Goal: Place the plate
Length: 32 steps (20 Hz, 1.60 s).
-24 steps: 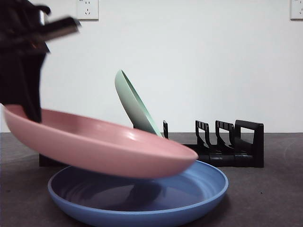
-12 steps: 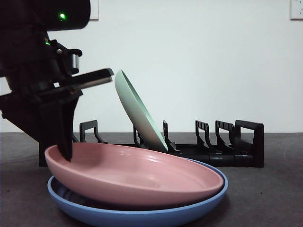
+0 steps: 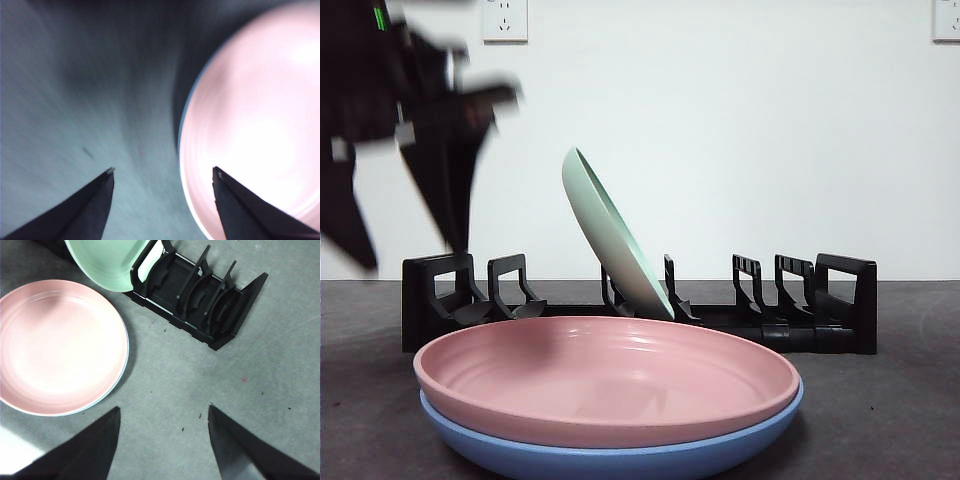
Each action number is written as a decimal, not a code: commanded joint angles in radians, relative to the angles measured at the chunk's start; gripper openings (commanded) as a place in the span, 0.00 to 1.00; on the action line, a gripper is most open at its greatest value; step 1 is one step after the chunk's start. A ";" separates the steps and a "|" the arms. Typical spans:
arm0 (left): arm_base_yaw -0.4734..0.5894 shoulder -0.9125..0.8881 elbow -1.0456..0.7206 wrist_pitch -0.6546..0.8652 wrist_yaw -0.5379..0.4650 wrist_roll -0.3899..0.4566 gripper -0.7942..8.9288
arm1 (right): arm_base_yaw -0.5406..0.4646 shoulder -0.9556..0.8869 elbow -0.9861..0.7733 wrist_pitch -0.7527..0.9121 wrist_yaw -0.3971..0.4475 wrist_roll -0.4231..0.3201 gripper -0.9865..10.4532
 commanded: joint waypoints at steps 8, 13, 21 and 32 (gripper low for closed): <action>0.064 -0.459 0.194 -0.154 -0.114 0.232 0.40 | 0.009 0.008 0.017 0.056 -0.003 0.013 0.33; 0.066 -0.561 0.194 -0.212 -0.114 0.167 0.40 | -0.031 0.076 0.024 0.244 -0.189 0.044 0.33; 0.066 -0.566 0.194 -0.230 -0.114 0.140 0.40 | -0.214 0.493 0.288 0.391 -0.581 0.043 0.33; 0.066 -0.566 0.194 -0.231 -0.116 0.138 0.40 | -0.253 0.888 0.518 0.517 -0.683 0.041 0.33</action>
